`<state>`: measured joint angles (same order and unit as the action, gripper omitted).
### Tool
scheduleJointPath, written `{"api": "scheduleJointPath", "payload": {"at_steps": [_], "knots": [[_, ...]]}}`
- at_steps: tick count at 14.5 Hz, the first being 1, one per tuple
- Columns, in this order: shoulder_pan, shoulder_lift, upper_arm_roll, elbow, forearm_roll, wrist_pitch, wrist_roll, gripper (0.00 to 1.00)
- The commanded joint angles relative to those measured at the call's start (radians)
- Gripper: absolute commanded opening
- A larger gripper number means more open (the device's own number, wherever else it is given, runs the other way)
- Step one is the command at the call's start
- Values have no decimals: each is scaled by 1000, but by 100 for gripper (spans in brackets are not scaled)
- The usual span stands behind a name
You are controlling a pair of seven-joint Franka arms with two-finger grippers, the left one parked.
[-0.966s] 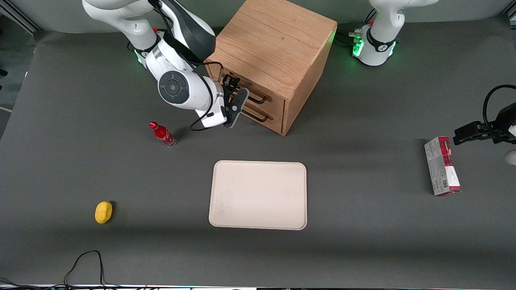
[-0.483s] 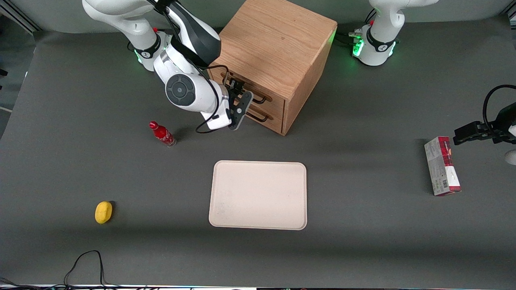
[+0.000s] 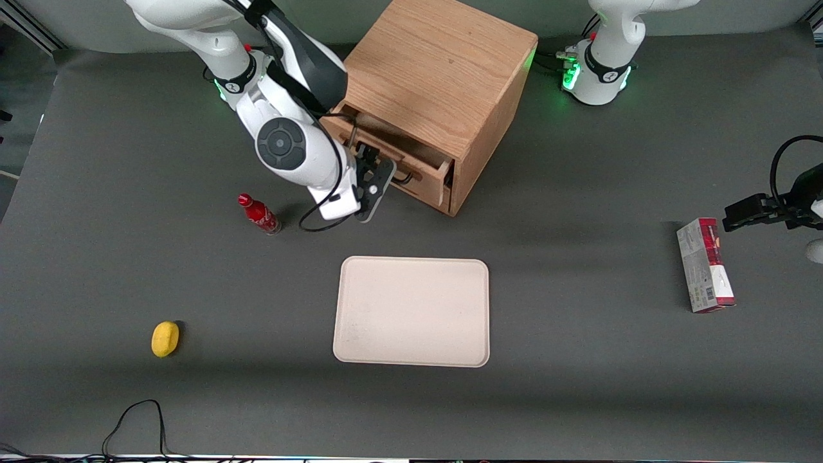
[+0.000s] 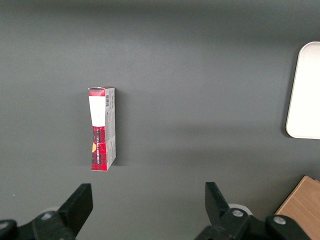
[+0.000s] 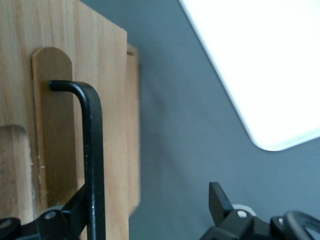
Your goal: Open upper drawer
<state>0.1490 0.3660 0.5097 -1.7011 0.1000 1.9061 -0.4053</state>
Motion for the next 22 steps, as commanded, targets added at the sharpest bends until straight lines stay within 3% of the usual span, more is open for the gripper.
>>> {"api": "scheduleJointPath", "payload": {"at_steps": [1, 5, 14, 19, 22], "knots": [[-6, 77, -46, 128, -69, -4, -9, 100], [-6, 148, -126, 237, -166, -4, -21, 100], [-6, 162, -183, 347, -169, -30, 0, 100], [-34, 88, -224, 431, -154, -99, 0, 100], [-32, -11, -369, 396, -10, -137, 89, 100]]}}
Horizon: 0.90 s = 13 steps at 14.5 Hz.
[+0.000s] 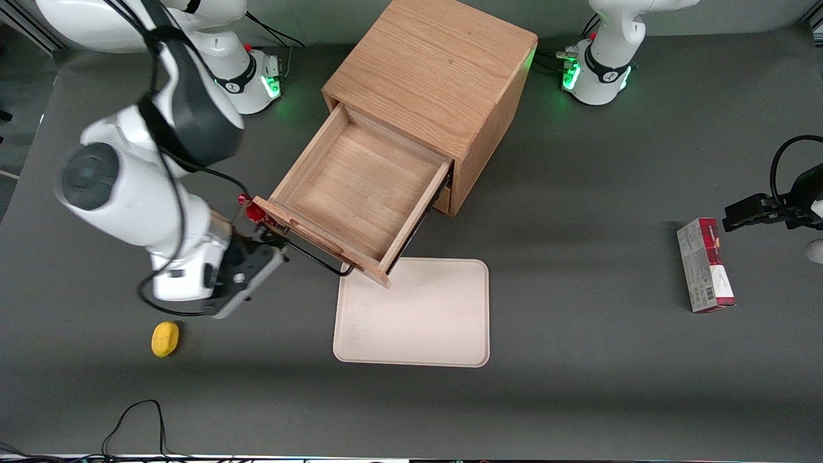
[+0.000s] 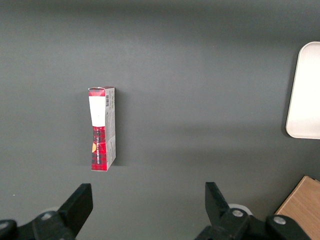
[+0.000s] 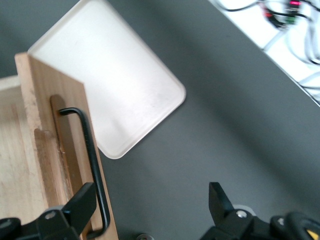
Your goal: Open upper drawer
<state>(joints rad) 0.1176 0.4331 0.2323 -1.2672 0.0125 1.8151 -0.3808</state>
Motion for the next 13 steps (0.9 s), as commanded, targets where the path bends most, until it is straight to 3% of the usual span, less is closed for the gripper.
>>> {"api": "scheduleJointPath", "payload": {"at_steps": [1, 7, 10, 13], "knots": [[0, -130, -120, -96, 81, -69, 94, 100], [-1, -511, -231, -513, 66, -85, 446, 100], [-3, -649, -240, -635, 0, -115, 464, 100], [-7, -679, -280, -667, -6, -115, 487, 100]]}}
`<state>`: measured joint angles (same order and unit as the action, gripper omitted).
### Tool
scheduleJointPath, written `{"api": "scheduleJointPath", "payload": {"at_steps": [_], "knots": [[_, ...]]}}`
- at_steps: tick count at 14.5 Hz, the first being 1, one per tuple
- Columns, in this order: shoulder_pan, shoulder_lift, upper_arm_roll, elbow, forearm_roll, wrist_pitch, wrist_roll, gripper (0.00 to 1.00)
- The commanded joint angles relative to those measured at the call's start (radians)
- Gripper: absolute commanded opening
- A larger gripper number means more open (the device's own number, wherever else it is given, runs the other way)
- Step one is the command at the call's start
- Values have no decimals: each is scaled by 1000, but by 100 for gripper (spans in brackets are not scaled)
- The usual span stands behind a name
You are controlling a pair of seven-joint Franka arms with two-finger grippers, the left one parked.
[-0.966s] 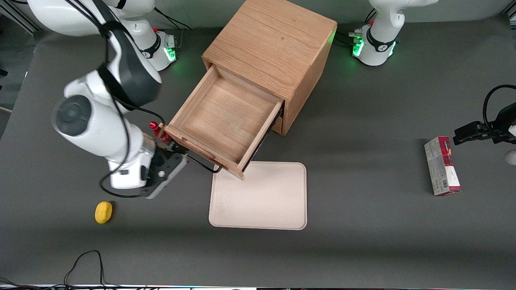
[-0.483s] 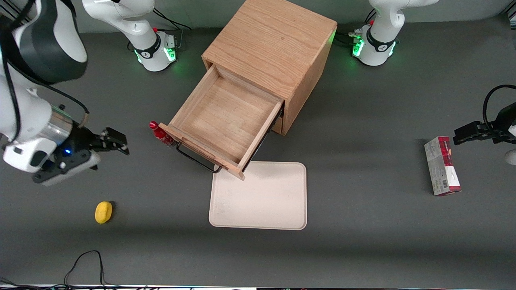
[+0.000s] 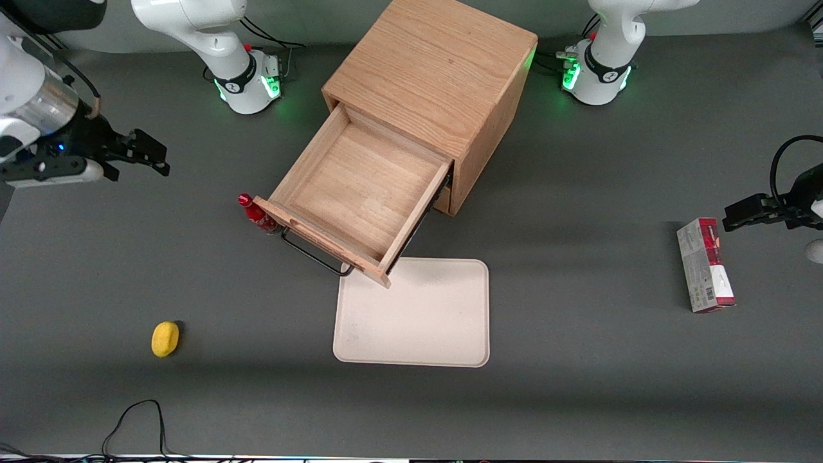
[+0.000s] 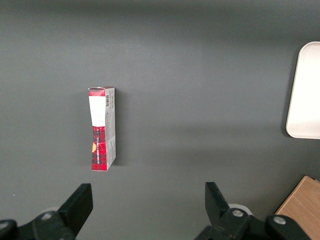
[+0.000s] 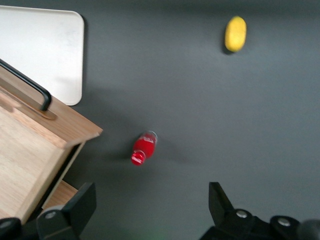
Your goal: Open upper drawer
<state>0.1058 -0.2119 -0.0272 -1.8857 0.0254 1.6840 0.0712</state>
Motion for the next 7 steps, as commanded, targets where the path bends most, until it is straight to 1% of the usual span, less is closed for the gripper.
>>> {"api": "scheduleJointPath", "payload": {"at_steps": [1, 7], "knots": [[3, -34, -20, -47, -34, 16, 35, 100], [5, 20, -16, 22, -38, 11, 39, 100]]}}
